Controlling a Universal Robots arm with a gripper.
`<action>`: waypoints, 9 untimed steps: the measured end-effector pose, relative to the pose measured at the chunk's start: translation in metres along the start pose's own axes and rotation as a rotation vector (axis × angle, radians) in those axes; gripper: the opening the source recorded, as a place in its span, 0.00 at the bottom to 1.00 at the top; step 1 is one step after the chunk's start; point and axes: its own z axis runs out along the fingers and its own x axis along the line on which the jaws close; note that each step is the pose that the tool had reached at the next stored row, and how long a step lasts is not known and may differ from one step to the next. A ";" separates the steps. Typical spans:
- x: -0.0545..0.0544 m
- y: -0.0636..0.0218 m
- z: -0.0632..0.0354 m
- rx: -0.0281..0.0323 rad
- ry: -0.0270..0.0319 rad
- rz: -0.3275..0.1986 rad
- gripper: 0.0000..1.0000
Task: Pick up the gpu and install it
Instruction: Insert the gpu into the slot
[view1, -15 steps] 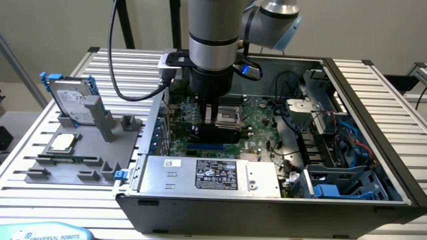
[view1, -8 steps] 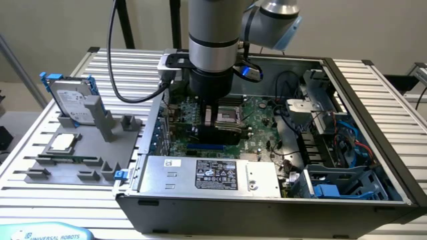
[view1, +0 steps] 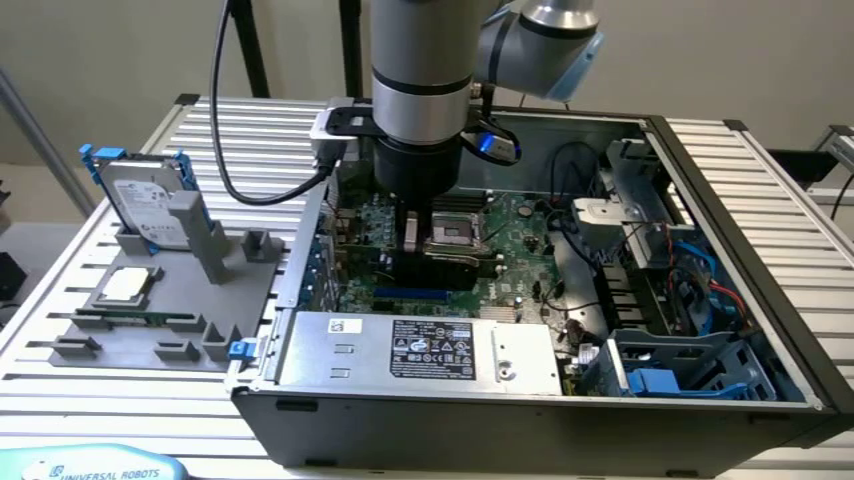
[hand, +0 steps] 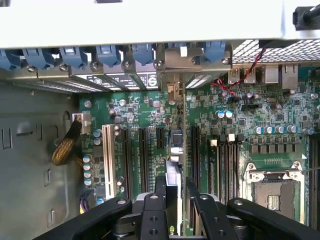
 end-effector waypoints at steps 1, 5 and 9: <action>0.000 0.0000 0.0000 0.0000 0.0000 0.000 0.27; 0.000 0.0001 0.0001 0.0000 0.0001 0.000 0.27; 0.000 0.0001 0.0013 0.0000 0.0000 0.000 0.27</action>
